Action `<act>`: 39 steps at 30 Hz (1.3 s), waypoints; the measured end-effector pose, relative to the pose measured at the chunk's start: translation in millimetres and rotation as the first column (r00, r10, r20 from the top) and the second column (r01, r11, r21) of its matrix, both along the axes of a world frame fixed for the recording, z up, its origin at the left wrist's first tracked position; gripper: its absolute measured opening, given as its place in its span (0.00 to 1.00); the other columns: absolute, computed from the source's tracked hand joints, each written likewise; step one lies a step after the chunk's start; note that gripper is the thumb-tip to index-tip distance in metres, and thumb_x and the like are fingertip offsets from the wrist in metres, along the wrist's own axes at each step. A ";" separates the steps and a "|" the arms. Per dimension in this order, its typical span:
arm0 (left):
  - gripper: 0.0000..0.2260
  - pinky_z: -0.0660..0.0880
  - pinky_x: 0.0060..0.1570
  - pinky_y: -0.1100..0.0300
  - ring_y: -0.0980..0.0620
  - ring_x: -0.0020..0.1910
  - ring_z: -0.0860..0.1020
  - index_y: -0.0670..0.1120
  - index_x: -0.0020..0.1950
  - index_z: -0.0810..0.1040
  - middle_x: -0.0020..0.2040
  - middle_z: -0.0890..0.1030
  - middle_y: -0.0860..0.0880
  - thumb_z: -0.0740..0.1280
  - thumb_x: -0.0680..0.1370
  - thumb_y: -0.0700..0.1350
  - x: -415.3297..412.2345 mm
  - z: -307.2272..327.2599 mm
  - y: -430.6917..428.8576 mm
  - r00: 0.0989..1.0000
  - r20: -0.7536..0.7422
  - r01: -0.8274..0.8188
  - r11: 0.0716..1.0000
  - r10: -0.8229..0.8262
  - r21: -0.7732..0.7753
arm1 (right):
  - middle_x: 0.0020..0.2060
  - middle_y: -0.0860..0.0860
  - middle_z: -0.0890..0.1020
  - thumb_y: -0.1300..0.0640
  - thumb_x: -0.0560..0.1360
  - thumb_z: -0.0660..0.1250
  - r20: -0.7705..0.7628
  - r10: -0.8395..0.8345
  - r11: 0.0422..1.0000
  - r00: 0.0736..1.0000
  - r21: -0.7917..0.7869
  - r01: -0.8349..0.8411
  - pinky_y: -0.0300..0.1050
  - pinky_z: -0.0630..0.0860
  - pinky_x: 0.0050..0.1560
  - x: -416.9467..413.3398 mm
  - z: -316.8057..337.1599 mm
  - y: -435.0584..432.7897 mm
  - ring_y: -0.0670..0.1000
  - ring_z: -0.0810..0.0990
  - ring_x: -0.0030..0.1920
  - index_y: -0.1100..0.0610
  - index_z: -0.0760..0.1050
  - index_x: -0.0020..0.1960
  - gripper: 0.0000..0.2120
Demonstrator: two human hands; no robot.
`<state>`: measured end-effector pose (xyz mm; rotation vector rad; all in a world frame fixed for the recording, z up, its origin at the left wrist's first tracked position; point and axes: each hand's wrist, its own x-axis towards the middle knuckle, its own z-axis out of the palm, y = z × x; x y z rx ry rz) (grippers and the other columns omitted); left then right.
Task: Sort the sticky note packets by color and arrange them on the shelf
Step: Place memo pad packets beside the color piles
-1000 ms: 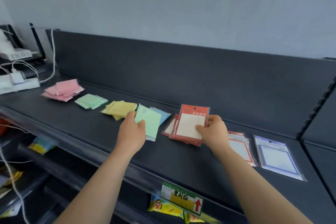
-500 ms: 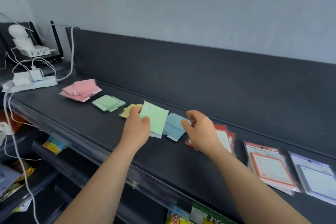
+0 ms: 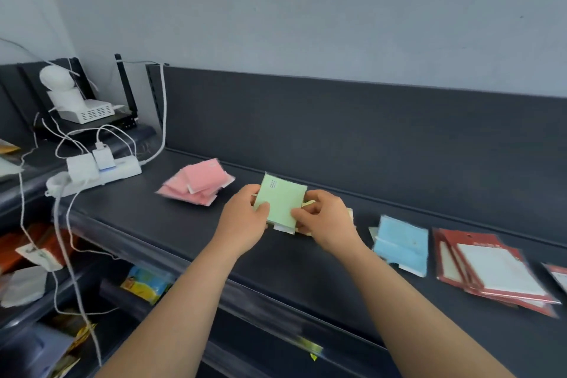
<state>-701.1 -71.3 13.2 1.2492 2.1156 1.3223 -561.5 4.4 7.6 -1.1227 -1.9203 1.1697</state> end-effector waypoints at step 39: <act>0.11 0.70 0.47 0.54 0.46 0.49 0.77 0.48 0.56 0.81 0.51 0.82 0.50 0.61 0.80 0.47 76.7 -6.8 23.8 0.653 -0.730 0.353 0.934 -0.203 0.056 | 0.57 0.51 0.79 0.55 0.79 0.59 0.407 -0.528 0.783 0.745 0.574 0.241 0.46 0.73 0.51 104.2 3.9 -31.2 0.54 0.77 0.55 0.59 0.75 0.59 0.13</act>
